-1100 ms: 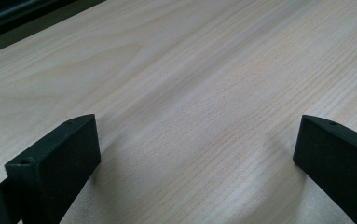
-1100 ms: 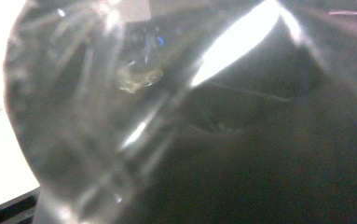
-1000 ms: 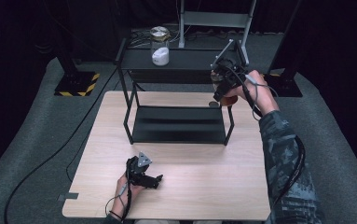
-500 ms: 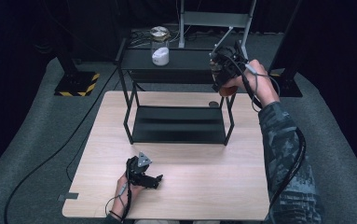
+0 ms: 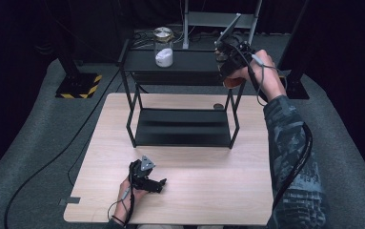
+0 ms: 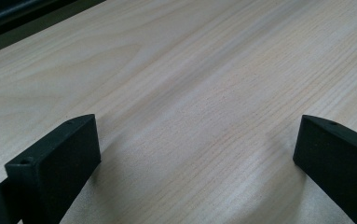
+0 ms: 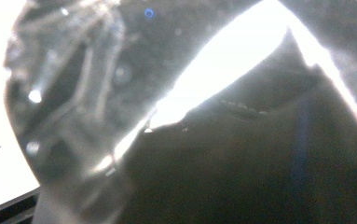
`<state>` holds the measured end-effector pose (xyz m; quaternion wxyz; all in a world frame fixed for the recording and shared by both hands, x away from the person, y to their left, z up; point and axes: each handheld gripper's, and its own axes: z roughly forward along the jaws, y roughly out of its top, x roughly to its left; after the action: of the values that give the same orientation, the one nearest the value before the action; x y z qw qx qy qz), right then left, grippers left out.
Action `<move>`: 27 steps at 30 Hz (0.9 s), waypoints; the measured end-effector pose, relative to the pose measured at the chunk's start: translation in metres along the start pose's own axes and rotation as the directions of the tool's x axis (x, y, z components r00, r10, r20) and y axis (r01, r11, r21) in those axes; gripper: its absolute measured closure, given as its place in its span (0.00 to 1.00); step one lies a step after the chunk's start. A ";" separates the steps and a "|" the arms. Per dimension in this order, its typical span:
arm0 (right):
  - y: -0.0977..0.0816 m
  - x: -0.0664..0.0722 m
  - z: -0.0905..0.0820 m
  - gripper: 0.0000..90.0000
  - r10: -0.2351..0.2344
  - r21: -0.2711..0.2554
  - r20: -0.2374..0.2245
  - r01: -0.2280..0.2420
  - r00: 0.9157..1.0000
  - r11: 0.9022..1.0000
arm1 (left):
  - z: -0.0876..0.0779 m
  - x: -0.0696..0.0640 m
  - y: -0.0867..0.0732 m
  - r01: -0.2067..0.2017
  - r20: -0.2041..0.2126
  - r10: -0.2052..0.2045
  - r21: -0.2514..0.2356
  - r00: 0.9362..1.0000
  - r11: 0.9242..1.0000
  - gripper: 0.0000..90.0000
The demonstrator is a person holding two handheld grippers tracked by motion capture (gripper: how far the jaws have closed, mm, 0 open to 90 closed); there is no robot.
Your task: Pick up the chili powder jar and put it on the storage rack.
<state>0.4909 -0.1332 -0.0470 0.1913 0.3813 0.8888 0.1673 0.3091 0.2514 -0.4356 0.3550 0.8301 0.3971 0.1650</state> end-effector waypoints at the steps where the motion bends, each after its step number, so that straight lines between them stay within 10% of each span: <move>1: 0.000 0.000 -0.001 0.34 0.004 -0.005 0.002 -0.004 1.000 1.000 | 0.000 0.000 0.000 0.000 0.000 0.000 0.000 1.000 1.000 0.00; 27: -0.006 0.007 0.000 0.34 0.115 -0.226 0.082 -0.094 0.990 0.970 | 0.000 0.000 0.000 0.001 0.000 -0.001 -0.001 1.000 1.000 0.00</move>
<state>0.4826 -0.1319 -0.0517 0.2654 0.4112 0.8334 0.2568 0.3090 0.2514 -0.4357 0.3552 0.8299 0.3973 0.1651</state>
